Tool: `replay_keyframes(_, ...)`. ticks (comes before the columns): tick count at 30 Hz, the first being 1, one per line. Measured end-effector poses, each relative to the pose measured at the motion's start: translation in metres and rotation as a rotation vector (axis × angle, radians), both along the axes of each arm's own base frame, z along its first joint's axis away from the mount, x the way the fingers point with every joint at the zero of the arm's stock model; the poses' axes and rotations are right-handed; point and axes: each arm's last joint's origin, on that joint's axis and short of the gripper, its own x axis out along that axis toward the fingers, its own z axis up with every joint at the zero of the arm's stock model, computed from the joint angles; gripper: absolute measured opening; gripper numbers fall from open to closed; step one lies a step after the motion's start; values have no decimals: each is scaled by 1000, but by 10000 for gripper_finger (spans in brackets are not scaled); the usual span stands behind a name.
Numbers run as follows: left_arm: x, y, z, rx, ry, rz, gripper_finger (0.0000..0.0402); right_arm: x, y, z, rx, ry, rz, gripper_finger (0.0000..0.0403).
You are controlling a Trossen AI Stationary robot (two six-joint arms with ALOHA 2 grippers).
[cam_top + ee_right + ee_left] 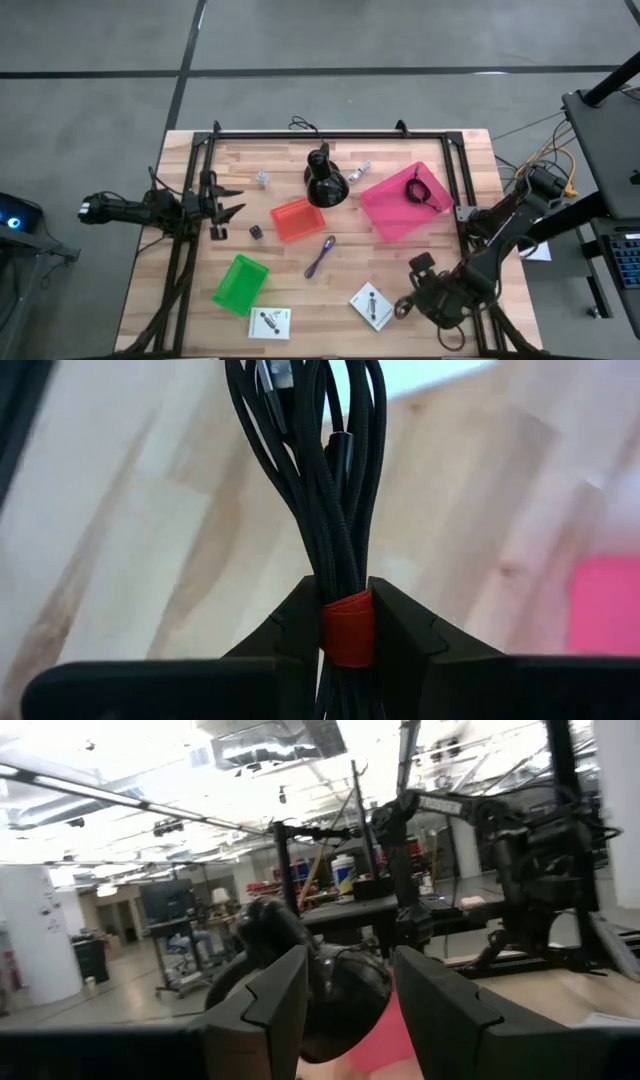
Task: Pick and place items into bin
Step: Put the black charger cable into the pink bin
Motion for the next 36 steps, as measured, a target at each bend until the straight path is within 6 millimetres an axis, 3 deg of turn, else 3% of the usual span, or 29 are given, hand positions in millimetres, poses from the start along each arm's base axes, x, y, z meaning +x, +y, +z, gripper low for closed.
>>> replay_keyframes(10, 0, 1, 0, -7, 1, 28, 137, 19, -39, 18, -79, -15, -65, 53)
replay_keyframes(23, 0, 1, 0, -8, 2, 28, 137, 7, -125, 47, 15, -163, -339, 52)
replay_keyframes(29, 0, 1, -1, -7, 6, 28, 137, 12, -155, 47, 34, -220, -518, 52)
replay_keyframes(36, 1, 1, -1, -7, 11, 27, 137, 23, -183, 31, -34, -139, -572, 52)
